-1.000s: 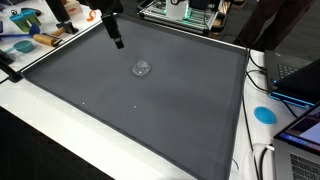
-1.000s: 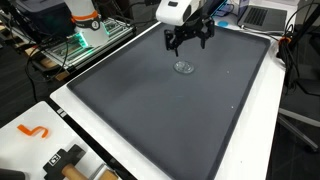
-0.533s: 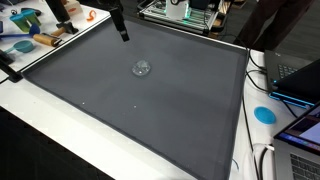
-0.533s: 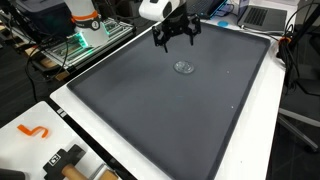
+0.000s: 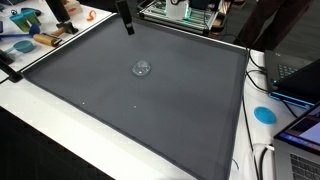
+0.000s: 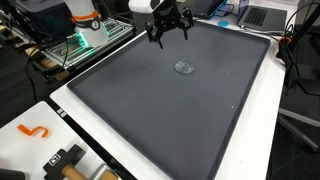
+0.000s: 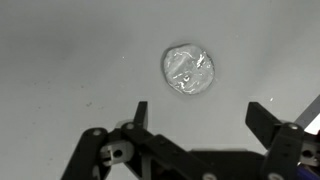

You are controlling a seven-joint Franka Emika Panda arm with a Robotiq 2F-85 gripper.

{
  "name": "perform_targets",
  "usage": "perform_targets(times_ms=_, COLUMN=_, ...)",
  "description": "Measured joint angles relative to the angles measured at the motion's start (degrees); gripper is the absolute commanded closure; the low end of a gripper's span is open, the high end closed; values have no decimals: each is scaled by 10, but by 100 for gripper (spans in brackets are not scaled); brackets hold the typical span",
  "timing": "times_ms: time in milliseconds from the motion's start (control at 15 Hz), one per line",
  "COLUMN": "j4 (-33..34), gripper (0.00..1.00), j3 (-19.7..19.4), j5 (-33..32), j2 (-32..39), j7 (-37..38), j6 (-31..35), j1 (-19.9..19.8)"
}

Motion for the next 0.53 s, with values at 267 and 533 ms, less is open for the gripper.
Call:
perform_targets(times_ms=267, j4=-28, gripper=0, j3=5, j5=5, j2=-21, j7=-2, j6=7, j1=1)
perform_targets(times_ms=533, j4=-49, gripper=0, j3=14, j5=-6, j2=-34, j7=-17, j6=37, j1=9)
